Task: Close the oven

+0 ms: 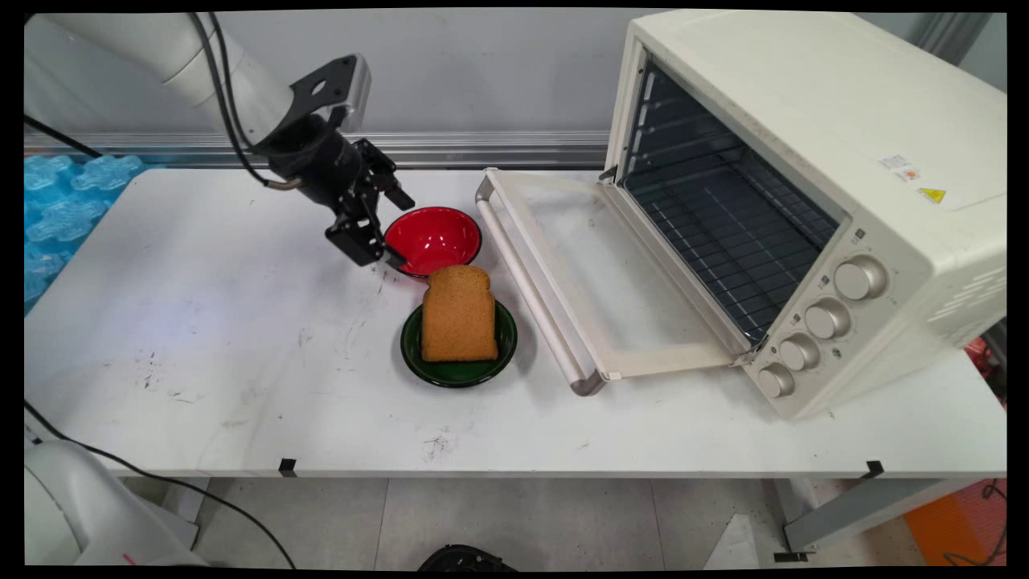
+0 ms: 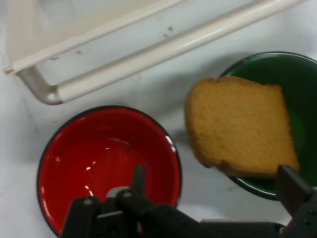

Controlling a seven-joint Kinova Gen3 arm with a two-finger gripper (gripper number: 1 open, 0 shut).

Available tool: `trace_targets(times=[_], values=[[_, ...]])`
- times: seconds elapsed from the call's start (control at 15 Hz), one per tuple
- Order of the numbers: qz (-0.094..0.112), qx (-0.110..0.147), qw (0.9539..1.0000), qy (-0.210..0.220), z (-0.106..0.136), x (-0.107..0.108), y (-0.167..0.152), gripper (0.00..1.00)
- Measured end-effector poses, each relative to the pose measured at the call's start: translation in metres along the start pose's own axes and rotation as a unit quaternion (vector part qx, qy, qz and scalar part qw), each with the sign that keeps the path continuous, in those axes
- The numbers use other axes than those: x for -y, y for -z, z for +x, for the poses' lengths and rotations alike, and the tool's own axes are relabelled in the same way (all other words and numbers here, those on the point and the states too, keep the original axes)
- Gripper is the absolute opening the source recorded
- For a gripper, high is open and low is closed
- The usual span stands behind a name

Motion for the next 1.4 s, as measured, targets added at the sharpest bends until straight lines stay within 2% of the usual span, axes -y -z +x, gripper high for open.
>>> trace_targets(times=[0.07,0.13,0.53,0.87,1.4], values=[[0.002,-0.003,1.0,0.009,0.001,0.006,-0.002,1.0],[0.003,-0.006,0.9999,0.015,0.002,0.01,-0.004,0.0],[0.006,-0.029,0.9981,0.054,0.012,0.025,-0.019,0.0],[0.004,-0.048,0.9941,0.097,0.019,0.023,-0.037,0.0],[0.013,-0.061,0.988,0.141,0.01,0.024,-0.07,0.0]])
